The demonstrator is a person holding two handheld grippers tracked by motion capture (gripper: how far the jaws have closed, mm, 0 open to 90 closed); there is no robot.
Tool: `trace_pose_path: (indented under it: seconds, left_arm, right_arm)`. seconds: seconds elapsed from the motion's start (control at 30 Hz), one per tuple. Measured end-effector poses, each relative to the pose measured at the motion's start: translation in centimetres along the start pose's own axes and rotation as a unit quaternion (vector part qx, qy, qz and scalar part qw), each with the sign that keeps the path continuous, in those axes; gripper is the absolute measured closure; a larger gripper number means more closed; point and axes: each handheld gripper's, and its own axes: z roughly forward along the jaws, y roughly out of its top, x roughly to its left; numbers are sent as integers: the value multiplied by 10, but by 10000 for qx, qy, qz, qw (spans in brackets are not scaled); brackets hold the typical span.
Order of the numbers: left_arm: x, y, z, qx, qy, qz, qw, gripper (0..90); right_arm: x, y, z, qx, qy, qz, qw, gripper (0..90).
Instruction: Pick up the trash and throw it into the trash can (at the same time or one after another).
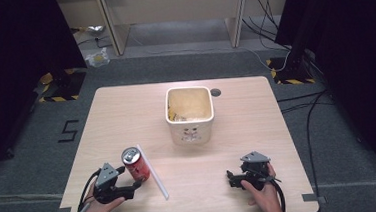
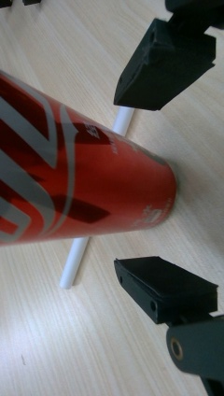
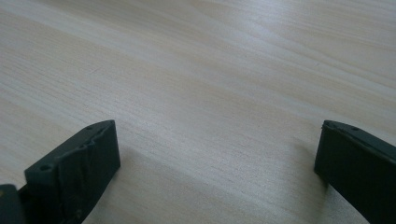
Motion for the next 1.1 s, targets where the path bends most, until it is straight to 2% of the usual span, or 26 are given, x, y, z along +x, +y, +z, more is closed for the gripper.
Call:
trace_pose_path:
  seconds: [0.7,0.87,1.1]
  left_arm:
    - [-1,9,16,-50,-60,110,9999,269]
    - [1,8,17,-95,-14,121,9999,328]
    - [1,11,15,-102,4,201,9997,338]
  right_arm:
    - [0,0,0,2,6,-5,10000,2]
    - [0,0,0,1,10,-9,10000,2]
    - [0,0,0,4,22,-11,10000,2]
